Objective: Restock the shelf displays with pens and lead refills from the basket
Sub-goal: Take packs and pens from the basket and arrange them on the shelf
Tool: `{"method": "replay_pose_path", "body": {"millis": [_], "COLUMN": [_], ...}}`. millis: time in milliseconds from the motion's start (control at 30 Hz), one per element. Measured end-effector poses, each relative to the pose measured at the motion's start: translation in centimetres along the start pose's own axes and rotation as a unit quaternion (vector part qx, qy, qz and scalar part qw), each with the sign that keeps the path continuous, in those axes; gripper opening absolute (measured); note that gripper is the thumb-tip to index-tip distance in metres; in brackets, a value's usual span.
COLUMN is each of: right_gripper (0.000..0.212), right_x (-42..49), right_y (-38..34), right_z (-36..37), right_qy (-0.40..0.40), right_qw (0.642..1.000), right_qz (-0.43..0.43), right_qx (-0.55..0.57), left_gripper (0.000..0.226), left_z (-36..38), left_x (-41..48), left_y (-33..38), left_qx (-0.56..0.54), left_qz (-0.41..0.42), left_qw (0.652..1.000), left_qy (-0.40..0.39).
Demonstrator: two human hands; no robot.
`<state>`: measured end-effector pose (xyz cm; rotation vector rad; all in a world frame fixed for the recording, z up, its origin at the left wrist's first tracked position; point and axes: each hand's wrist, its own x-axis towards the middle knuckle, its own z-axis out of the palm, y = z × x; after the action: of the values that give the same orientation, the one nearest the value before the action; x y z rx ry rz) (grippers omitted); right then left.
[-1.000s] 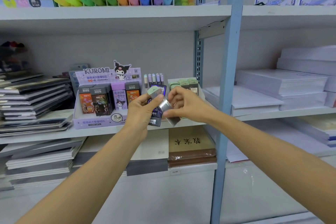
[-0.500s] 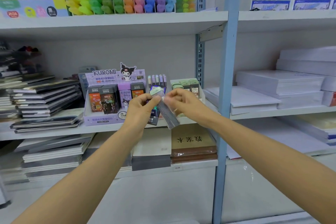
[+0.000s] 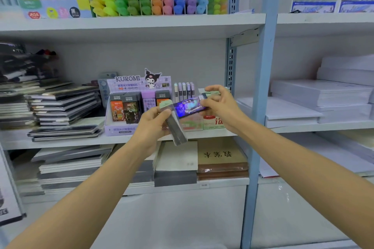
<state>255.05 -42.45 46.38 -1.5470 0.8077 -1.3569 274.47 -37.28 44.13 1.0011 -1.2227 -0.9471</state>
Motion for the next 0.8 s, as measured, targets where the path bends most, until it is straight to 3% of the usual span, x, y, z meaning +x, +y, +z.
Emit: {"method": "replay_pose_path", "body": {"millis": [133,400,600,800], "right_gripper": [0.026,0.025,0.031,0.033], "right_x": [-0.2,-0.2,-0.5,0.1], "right_y": [0.9,2.3,3.2,3.7], "right_z": [0.4,2.1,5.7,8.1], "right_qy": [-0.127,-0.083,-0.157,-0.233], "right_qw": [0.986,0.995,0.986,0.968], "right_qz": [0.023,0.019,0.043,0.051], "right_qx": [-0.100,-0.054,-0.021,-0.083], "left_gripper": [0.018,0.019,0.032,0.019], "left_z": [-0.8,-3.0,-3.1,-6.4], "left_x": [0.5,1.2,1.1,1.1], "left_y": [-0.5,-0.8,-1.8,-1.9], "left_qx": [0.036,-0.050,-0.019,0.059], "left_qz": [0.039,0.012,0.013,0.043], "left_qw": [0.997,0.995,0.993,0.994], "left_qy": [0.048,0.087,0.117,0.078]}}
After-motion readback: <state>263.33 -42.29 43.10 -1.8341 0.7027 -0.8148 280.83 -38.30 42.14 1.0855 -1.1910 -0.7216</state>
